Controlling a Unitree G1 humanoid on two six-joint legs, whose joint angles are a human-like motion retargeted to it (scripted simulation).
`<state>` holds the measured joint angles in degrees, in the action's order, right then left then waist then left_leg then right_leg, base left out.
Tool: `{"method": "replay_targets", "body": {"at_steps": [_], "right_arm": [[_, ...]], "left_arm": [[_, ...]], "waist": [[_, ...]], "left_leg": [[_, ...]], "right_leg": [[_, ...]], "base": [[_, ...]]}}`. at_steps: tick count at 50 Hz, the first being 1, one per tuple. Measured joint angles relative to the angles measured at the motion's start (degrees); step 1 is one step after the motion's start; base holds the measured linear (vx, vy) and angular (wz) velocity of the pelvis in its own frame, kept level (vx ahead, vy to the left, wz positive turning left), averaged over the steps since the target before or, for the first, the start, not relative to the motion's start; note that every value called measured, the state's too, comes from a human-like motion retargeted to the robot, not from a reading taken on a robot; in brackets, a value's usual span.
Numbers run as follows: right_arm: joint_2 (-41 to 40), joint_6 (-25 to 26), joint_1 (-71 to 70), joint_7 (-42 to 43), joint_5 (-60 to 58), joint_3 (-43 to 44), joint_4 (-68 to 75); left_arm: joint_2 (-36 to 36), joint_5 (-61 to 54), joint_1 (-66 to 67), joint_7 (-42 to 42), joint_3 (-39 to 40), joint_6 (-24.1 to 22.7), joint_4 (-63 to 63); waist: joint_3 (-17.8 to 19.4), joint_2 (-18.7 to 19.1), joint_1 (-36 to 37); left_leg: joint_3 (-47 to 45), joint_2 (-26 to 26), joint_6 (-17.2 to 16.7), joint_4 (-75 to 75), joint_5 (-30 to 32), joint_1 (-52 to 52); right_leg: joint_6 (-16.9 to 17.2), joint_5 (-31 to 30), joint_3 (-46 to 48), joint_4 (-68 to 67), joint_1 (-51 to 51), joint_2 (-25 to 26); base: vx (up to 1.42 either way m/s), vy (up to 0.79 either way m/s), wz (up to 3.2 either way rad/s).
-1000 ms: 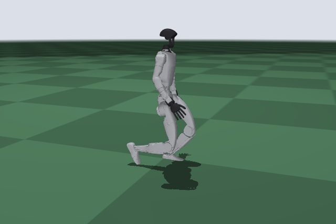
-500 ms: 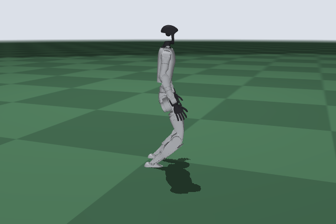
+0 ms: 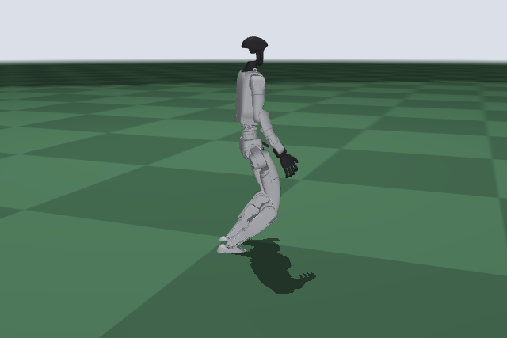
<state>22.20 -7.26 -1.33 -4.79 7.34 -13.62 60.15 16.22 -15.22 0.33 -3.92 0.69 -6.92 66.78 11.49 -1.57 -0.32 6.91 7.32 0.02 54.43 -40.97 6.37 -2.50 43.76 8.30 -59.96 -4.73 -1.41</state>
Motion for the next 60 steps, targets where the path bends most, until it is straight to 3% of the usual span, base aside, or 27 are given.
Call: {"method": "replay_targets", "body": {"at_steps": [5,10,18,22,25,30,33,35,37,41,43,45,48,50,52,55,60], "right_arm": [[0.38,-0.25,-0.10,-0.14,0.62,0.14,-1.50],[0.62,-0.71,-1.52,0.32,4.07,1.31,-4.65],[-1.09,-1.39,-0.42,1.70,11.12,4.41,-5.44],[-2.56,-1.24,0.98,2.48,13.83,6.06,-3.77],[-3.29,-0.93,1.65,3.30,15.95,7.40,-2.07],[-3.80,-1.33,0.04,7.68,17.95,11.12,0.04],[-4.96,-2.50,-0.07,12.64,18.31,14.37,-2.11],[-5.55,-3.03,0.87,15.09,18.11,15.93,-4.46],[-5.89,-2.78,2.17,15.75,17.62,16.85,-5.98],[-6.79,-0.70,4.14,12.34,15.71,17.70,-4.06],[-7.47,0.47,4.33,9.20,14.61,17.90,-0.68],[-8.55,1.44,3.97,5.46,13.29,17.90,3.54],[-11.53,2.23,4.69,0.50,9.24,15.63,9.14],[-13.82,2.22,5.80,-3.40,5.91,12.52,12.19],[-15.75,2.20,8.49,-7.10,2.68,8.68,13.05],[-16.76,1.93,12.52,-10.47,0.68,3.91,12.10],[-14.92,1.40,15.83,-9.26,3.98,2.00,9.25]], "left_arm": [[-0.51,2.59,0.34,-1.99,-1.67,0.08,-1.77],[-0.42,3.75,1.37,-3.45,-2.72,-0.36,-6.06],[0.37,0.56,2.73,-3.80,-2.31,-1.36,-10.25],[0.10,-0.58,3.41,-3.79,-1.73,-1.42,-8.46],[0.19,-1.29,3.94,-3.42,-1.08,-1.69,-6.69],[2.56,-1.31,6.68,1.73,2.11,-3.85,-8.39],[4.07,-0.75,11.96,7.76,6.18,-5.65,-15.66],[4.41,-0.78,16.25,11.11,8.74,-6.73,-21.61],[3.83,-1.07,20.60,13.13,10.68,-7.42,-27.56],[1.04,-1.17,28.56,14.46,13.62,-8.37,-39.12],[0.00,-0.49,31.08,14.80,14.82,-8.97,-44.72],[0.21,1.02,31.78,15.06,15.77,-9.77,-50.23],[3.27,6.19,28.10,16.00,16.12,-11.65,-56.67],[6.78,10.05,23.53,16.53,16.26,-12.65,-60.75],[10.58,11.41,19.04,15.73,16.09,-13.69,-65.36],[15.98,11.52,13.95,13.74,14.53,-16.01,-73.05],[19.05,11.06,11.17,11.57,8.38,-20.69,-82.81]], "waist": [[1.50,-0.28,-0.44],[0.49,0.13,-1.30],[-0.92,3.61,-2.38],[0.25,5.89,-2.45],[1.51,7.57,-1.65],[2.64,7.54,1.09],[1.30,3.21,2.75],[-0.61,-0.82,3.78],[-3.14,-4.52,4.52],[-6.72,-8.85,3.78],[-6.46,-10.81,2.51],[-4.74,-13.10,1.12],[-2.42,-15.15,-1.67],[-1.23,-16.26,-3.61],[-1.39,-15.23,-5.49],[-1.74,-10.47,-7.63],[-3.72,-1.33,-6.07]], "left_leg": [[0.78,2.89,0.82,3.06,0.97,2.52],[2.42,6.63,1.44,3.83,3.06,8.86],[7.15,12.87,-0.74,8.38,5.47,20.62],[6.40,13.70,-1.24,14.71,3.82,24.67],[4.08,10.19,-1.15,24.00,0.36,27.78],[-2.52,-7.22,0.25,42.15,-2.63,35.82],[-5.58,-15.71,2.32,41.34,-2.37,39.58],[-8.88,-18.40,2.58,35.61,-0.98,40.19],[-12.97,-18.74,1.18,27.76,1.96,38.69],[-19.32,-15.51,-2.66,16.70,10.49,31.66],[-21.56,-10.48,-1.32,14.81,10.37,26.18],[-23.13,-4.15,2.44,14.13,4.88,19.82],[-22.19,3.62,8.11,15.90,-4.92,14.72],[-19.10,8.86,8.96,14.40,-7.36,11.31],[-14.98,10.47,7.19,12.72,-7.11,7.69],[-12.57,3.26,1.43,12.79,-2.13,1.39],[-7.79,-10.14,-8.72,19.17,11.47,0.96]], "right_leg": [[0.08,-0.43,-1.97,-4.53,-2.87,-1.20],[0.49,-1.74,-5.38,-8.07,-10.32,-1.52],[1.51,-4.24,-8.97,-12.32,-21.25,0.13],[1.61,-4.69,-9.28,-15.27,-23.03,0.09],[1.87,-3.63,-8.54,-17.89,-22.10,-0.85],[3.41,1.80,-4.79,-19.80,-15.14,-6.23],[7.32,-0.61,-7.43,-18.35,-9.67,-10.03],[11.85,-1.67,-10.29,-15.40,-6.24,-11.36],[16.61,-7.80,-11.40,-13.52,-3.99,-14.35],[17.50,-34.37,-9.36,-19.23,-3.77,-20.06],[17.50,-43.34,-11.25,-24.47,-3.04,-22.34],[17.50,-49.07,-14.47,-31.92,-2.32,-23.46],[17.24,-44.05,-18.05,-45.97,-6.49,-19.60],[13.83,-33.08,-17.91,-51.80,-13.18,-17.44],[10.36,-23.87,-15.37,-50.96,-21.99,-13.40],[9.68,-19.32,-8.99,-38.05,-32.32,-2.63],[15.62,-26.77,-6.75,-6.73,-38.30,15.95]], "base": [[-0.07,0.05,0.23],[-0.09,0.08,0.48],[-0.13,0.12,1.00],[-0.12,0.21,1.78],[-0.05,0.28,2.47],[0.12,0.39,2.94],[0.40,0.51,3.11],[0.59,0.57,3.09],[0.70,0.55,2.88],[0.73,0.48,2.54],[0.82,0.61,2.56],[0.90,0.61,2.70],[0.94,0.48,3.07],[0.98,0.30,3.09],[1.02,0.16,2.96],[1.06,0.06,2.87],[0.93,-0.02,2.32]]}}
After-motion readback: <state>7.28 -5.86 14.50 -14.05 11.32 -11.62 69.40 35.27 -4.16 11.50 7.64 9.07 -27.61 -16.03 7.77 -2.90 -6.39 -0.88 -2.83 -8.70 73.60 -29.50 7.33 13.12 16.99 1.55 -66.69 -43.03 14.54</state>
